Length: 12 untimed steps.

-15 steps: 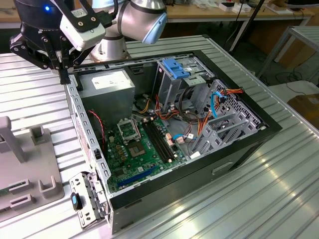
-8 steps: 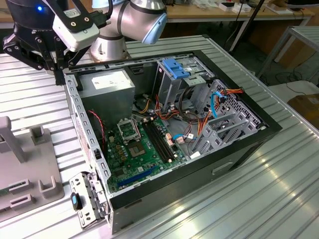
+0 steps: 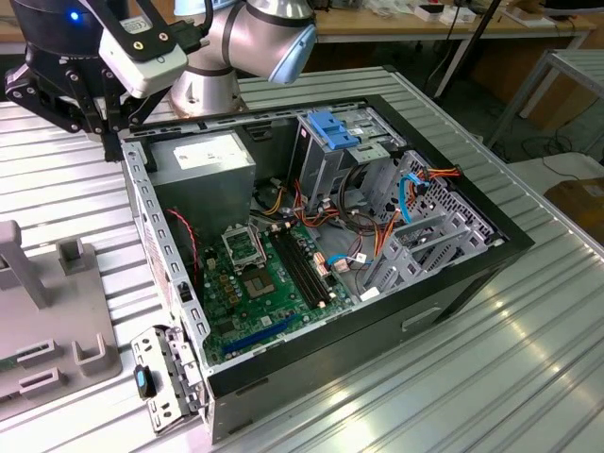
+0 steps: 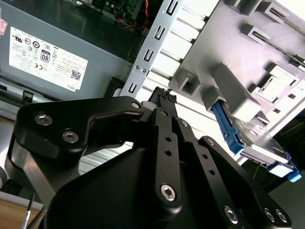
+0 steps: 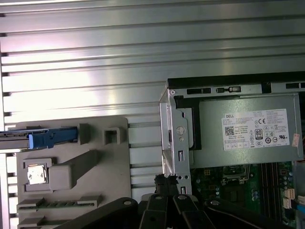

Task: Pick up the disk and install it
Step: 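Reach for the disk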

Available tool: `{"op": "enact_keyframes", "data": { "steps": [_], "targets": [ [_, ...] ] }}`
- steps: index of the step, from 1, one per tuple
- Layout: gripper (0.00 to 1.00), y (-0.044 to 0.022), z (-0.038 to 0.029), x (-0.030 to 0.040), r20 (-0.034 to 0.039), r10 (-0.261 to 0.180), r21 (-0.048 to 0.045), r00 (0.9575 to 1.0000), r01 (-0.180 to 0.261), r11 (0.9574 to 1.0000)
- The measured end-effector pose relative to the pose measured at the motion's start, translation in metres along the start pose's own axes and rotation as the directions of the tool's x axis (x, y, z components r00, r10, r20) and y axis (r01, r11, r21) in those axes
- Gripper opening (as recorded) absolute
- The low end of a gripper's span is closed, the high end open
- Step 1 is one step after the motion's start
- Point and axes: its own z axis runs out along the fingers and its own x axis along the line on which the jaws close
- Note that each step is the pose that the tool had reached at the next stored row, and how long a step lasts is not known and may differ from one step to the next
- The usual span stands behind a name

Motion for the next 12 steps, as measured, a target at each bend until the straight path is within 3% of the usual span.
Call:
{"op": "enact_keyframes", "data": {
  "steps": [12],
  "targets": [
    [0.11, -0.0004, -0.0001, 0.0053, 0.0, 0.0, 0.0, 1.0, 0.0, 1.0]
  ]
}}
